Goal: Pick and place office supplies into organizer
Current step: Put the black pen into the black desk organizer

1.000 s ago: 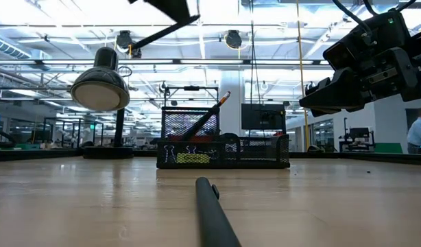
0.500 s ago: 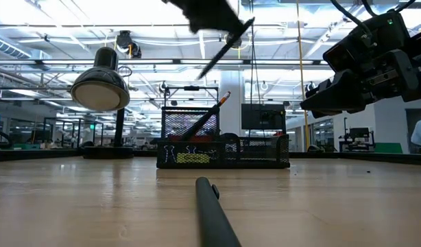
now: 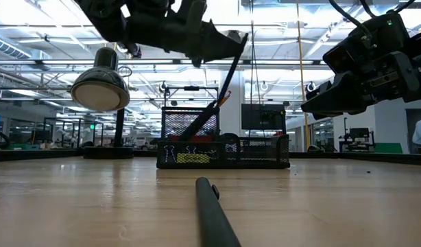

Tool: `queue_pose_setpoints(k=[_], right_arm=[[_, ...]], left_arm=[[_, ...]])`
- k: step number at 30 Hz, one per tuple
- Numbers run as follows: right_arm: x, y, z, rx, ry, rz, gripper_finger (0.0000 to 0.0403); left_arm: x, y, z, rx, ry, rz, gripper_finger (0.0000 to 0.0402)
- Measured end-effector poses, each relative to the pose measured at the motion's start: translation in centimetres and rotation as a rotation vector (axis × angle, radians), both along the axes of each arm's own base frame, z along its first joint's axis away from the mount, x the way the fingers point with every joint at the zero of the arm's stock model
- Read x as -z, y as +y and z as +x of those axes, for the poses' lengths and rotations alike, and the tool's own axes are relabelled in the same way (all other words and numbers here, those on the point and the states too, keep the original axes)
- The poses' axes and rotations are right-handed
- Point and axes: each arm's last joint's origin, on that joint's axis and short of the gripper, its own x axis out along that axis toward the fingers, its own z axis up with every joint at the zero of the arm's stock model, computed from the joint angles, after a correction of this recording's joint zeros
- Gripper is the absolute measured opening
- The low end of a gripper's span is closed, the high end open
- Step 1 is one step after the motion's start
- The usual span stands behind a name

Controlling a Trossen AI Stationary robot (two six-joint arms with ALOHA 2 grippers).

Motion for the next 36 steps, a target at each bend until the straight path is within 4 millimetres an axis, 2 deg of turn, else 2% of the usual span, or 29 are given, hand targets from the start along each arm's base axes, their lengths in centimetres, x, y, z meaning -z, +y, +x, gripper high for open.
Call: queue_pose_setpoints(k=[4, 9, 15, 19, 27, 36], right_arm=[[0.0, 0.0, 0.0, 0.000, 0.002, 0.000, 0.0004], [0.0, 0.0, 0.0, 0.002, 0.004, -0.002, 0.0004], [0.0, 0.0, 0.0, 0.005, 0.003, -0.004, 0.0004], [0.0, -0.1, 0.0, 0.048, 0.004, -0.015, 0.0004], [0.0, -0.2, 0.0, 0.057, 0.006, -0.006, 0.0004], [0.1, -0.2, 0.0, 0.056, 0.010, 0.000, 0.0004]], left_arm=[[-0.4, 1.2, -0.6, 0.040, -0.012, -0.013, 0.0046], [-2.4, 1.7, -1.7, 0.074, -0.044, -0.013, 0.0046], [-3.5, 1.8, -3.3, 0.057, 0.041, -0.030, 0.0047], [-2.4, 1.7, -3.4, 0.057, 0.136, -0.049, 0.0047], [-0.9, 1.4, -3.0, 0.070, 0.197, -0.033, 0.0047], [3.0, 1.7, -5.3, 0.022, 0.150, -0.105, 0.0047]])
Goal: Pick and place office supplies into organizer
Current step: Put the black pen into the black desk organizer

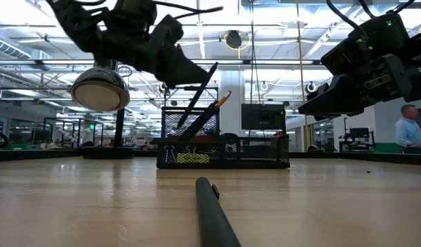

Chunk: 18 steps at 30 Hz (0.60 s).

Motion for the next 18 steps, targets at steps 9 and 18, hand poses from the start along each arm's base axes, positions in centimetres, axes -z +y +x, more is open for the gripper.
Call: queue_pose_setpoints(k=[9, 18], right_arm=[[-0.2, 0.0, 0.1, -0.002, -0.020, -0.010, 0.0004], [-0.6, 0.0, 0.2, -0.002, -0.062, -0.013, 0.0004]], left_arm=[[1.8, 0.3, -0.9, -0.060, 0.036, -0.038, 0.0046], [4.4, 0.4, -0.2, -0.071, 0.124, -0.061, 0.0046]])
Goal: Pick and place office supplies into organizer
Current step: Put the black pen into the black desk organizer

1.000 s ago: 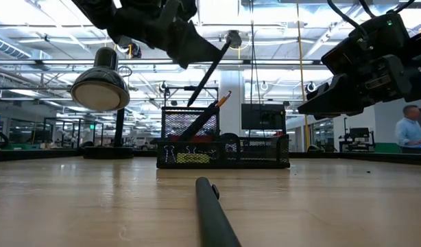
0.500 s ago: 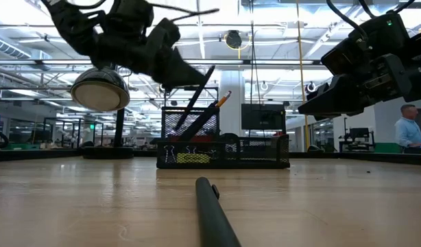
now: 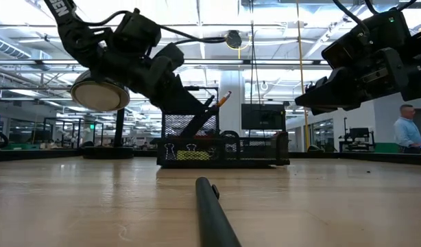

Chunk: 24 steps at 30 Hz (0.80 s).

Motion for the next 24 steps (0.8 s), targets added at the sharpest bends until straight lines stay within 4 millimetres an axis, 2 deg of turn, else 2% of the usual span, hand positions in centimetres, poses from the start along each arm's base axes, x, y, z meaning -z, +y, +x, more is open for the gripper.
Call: queue_pose_setpoints(k=[5, 15, 24], right_arm=[[0.00, 0.00, 0.00, 0.001, 0.000, -0.001, 0.0004], [0.00, 0.00, 0.00, 0.001, 0.000, -0.001, 0.0004], [0.05, 0.00, -0.01, 0.001, 0.005, -0.001, 0.0004]], left_arm=[[0.65, 0.05, 0.31, -0.006, 0.008, -0.016, 0.0046], [0.52, 0.05, 0.38, -0.004, -0.014, -0.019, 0.0052], [0.25, -0.06, 0.32, -0.018, -0.025, -0.065, 0.0138]])
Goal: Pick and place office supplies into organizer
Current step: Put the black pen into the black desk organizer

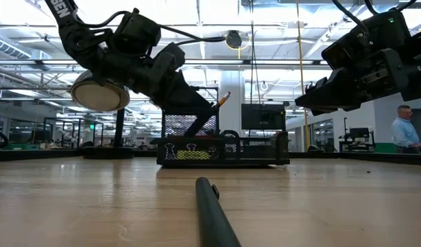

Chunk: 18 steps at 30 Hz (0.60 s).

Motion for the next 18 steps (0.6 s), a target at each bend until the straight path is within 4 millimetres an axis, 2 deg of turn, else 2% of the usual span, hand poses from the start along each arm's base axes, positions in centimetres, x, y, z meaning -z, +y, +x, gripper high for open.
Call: queue_pose_setpoints(k=[4, 8, 13, 18], right_arm=[[0.0, 0.0, 0.0, 0.000, 0.000, 0.000, 0.0004], [0.0, 0.0, 0.0, 0.000, 0.003, 0.000, 0.0004], [0.0, 0.0, 0.0, 0.000, 0.003, 0.000, 0.0004], [0.0, 0.0, 0.0, -0.002, 0.003, 0.001, 0.0004]], left_arm=[[-0.1, 0.0, 0.0, -0.001, -0.003, 0.001, 0.0172], [-0.4, -0.2, 0.2, -0.002, -0.022, 0.025, 0.0189], [-2.1, -1.1, 1.8, 0.029, -0.026, 0.096, 0.0191], [-4.3, -1.9, 3.6, -0.051, 0.129, 0.162, 0.0191]])
